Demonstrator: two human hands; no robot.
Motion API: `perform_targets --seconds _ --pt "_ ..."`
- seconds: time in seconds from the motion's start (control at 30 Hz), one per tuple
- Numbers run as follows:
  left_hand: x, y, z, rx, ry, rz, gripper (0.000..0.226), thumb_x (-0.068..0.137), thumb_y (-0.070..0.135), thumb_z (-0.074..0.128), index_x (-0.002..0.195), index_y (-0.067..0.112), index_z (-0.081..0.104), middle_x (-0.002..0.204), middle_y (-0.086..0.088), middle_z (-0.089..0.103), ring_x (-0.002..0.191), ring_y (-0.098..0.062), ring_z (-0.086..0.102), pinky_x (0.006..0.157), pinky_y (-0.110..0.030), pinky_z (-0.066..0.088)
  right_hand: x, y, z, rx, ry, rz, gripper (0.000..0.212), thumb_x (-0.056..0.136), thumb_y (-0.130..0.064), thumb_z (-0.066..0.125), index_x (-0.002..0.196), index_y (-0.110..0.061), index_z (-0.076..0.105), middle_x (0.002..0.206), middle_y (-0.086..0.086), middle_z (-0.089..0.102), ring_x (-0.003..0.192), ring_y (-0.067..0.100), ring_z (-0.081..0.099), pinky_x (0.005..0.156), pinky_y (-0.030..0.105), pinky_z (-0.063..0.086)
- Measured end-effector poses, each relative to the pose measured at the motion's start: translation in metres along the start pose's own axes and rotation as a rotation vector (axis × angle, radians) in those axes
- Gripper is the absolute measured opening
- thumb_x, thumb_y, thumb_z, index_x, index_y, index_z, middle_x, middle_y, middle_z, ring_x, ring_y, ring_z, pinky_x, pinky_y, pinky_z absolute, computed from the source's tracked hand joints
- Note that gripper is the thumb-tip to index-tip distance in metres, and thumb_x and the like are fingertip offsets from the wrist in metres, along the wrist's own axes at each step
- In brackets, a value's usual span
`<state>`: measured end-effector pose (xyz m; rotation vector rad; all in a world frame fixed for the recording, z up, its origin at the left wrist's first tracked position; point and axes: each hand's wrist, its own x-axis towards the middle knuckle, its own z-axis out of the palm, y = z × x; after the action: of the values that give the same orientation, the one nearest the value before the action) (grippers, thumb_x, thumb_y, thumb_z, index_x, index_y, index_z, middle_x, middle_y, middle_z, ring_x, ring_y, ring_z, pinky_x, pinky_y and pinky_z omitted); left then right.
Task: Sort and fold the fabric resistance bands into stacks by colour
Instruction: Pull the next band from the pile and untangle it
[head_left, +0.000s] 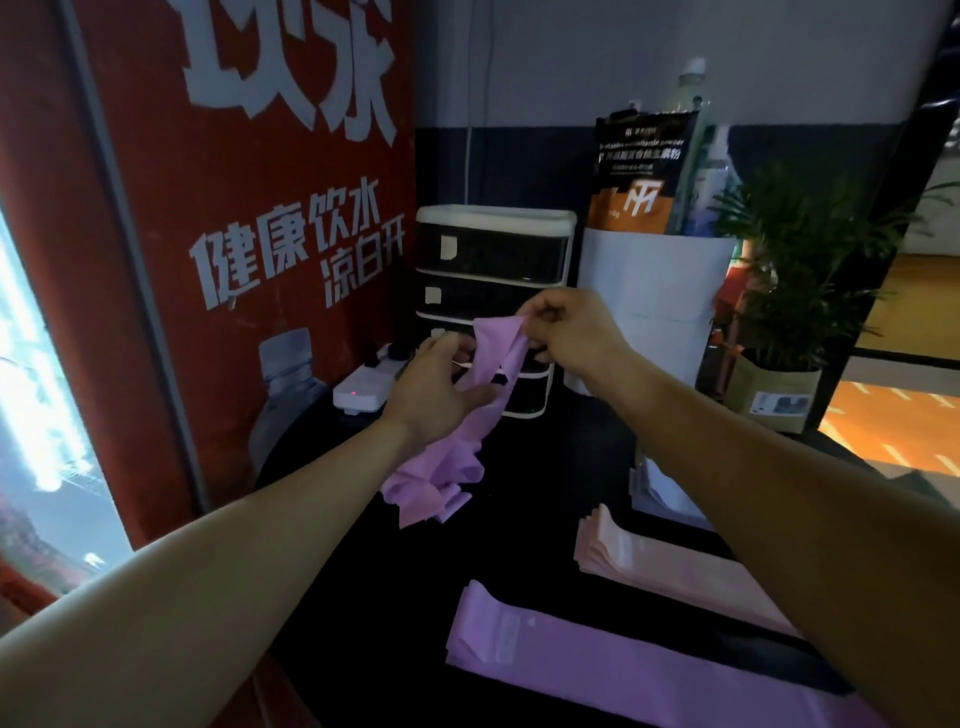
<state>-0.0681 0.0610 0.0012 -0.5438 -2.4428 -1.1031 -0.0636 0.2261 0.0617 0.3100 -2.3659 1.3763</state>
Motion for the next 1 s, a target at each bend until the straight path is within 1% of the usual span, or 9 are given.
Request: perform_targets --seconds 0.17,0.27,0.33,0.4,0.57,0.63,0.73,0.9,1.0 --pt "0.013 0.038 -0.012 -0.046 0.086 0.14 0.045 0.08 0.021 0.073 0.118 0.009 0.054 0.103 0.004 0.051 0.092 -0.011 0.052 0.072 -0.011 0.04 0.0 -0.024 -0.021 0.127 0.027 -0.067 0.012 0.088 0.002 0.056 0.092 -0.004 0.066 0.075 0.003 0.062 0.071 0.015 0.061 0.068 0.024 0.055" --pt "0.018 0.052 -0.023 -0.095 0.136 0.189 0.024 0.087 0.01 0.062 0.11 0.009 0.058 0.094 0.008 0.057 0.085 -0.006 0.057 0.069 -0.008 0.042 0.0 -0.034 -0.035 0.126 0.048 -0.106 0.013 0.088 0.002 0.056 0.089 -0.008 0.065 0.076 0.003 0.063 0.074 0.017 0.062 0.077 0.032 0.056" --pt "0.021 0.058 -0.031 -0.072 0.174 0.203 0.011 0.09 0.006 0.056 0.1 0.01 0.059 0.085 0.011 0.058 0.075 0.005 0.056 0.064 -0.007 0.04 0.0 -0.039 -0.044 0.114 0.057 -0.12 0.011 0.088 0.0 0.057 0.09 -0.007 0.065 0.074 0.001 0.062 0.071 0.015 0.06 0.08 0.034 0.055" --pt "0.024 0.062 -0.038 -0.04 0.189 0.198 0.011 0.091 0.006 0.052 0.098 0.009 0.059 0.083 0.01 0.058 0.07 0.01 0.053 0.062 -0.003 0.038 -0.001 -0.041 -0.05 0.065 0.067 -0.148 0.008 0.087 -0.002 0.06 0.09 -0.007 0.066 0.073 -0.001 0.061 0.07 0.015 0.06 0.081 0.034 0.054" --pt "0.028 0.076 -0.05 0.004 0.204 0.18 0.022 0.094 0.009 0.05 0.113 0.007 0.062 0.097 0.004 0.059 0.084 -0.006 0.055 0.068 -0.01 0.037 -0.007 -0.044 -0.063 -0.092 0.041 -0.186 0.008 0.087 -0.009 0.062 0.09 -0.006 0.069 0.071 -0.005 0.059 0.065 0.008 0.052 0.07 0.023 0.047" --pt "0.026 0.083 -0.053 -0.002 0.156 0.161 0.022 0.095 0.01 0.048 0.11 0.01 0.064 0.097 0.005 0.06 0.085 -0.006 0.055 0.068 -0.014 0.039 -0.012 -0.046 -0.067 -0.093 -0.004 -0.169 0.01 0.089 -0.011 0.061 0.091 -0.005 0.068 0.071 -0.004 0.057 0.063 0.005 0.048 0.065 0.018 0.042" --pt "0.018 0.089 -0.056 -0.194 -0.007 0.06 0.024 0.097 0.009 0.042 0.093 0.019 0.064 0.087 0.005 0.063 0.076 -0.003 0.055 0.066 -0.013 0.044 -0.02 -0.048 -0.072 -0.112 -0.085 -0.123 0.008 0.091 -0.012 0.058 0.089 -0.008 0.065 0.073 -0.005 0.054 0.066 0.003 0.046 0.06 0.013 0.037" --pt "0.004 0.084 -0.056 -0.322 -0.111 -0.056 0.024 0.096 0.015 0.047 0.076 0.01 0.059 0.071 -0.006 0.051 0.066 -0.014 0.045 0.064 -0.025 0.037 -0.03 -0.041 -0.078 -0.016 -0.157 -0.033 0.017 0.093 -0.012 0.054 0.077 -0.016 0.058 0.082 0.001 0.058 0.077 0.011 0.05 0.071 0.021 0.042" --pt "-0.003 0.079 -0.058 -0.371 -0.162 -0.105 0.031 0.093 0.028 0.054 0.081 0.0 0.06 0.073 -0.011 0.05 0.067 -0.02 0.045 0.066 -0.028 0.038 -0.036 -0.034 -0.082 0.083 -0.165 0.034 0.021 0.095 -0.012 0.051 0.075 -0.014 0.057 0.078 0.003 0.055 0.072 0.013 0.049 0.073 0.028 0.046"
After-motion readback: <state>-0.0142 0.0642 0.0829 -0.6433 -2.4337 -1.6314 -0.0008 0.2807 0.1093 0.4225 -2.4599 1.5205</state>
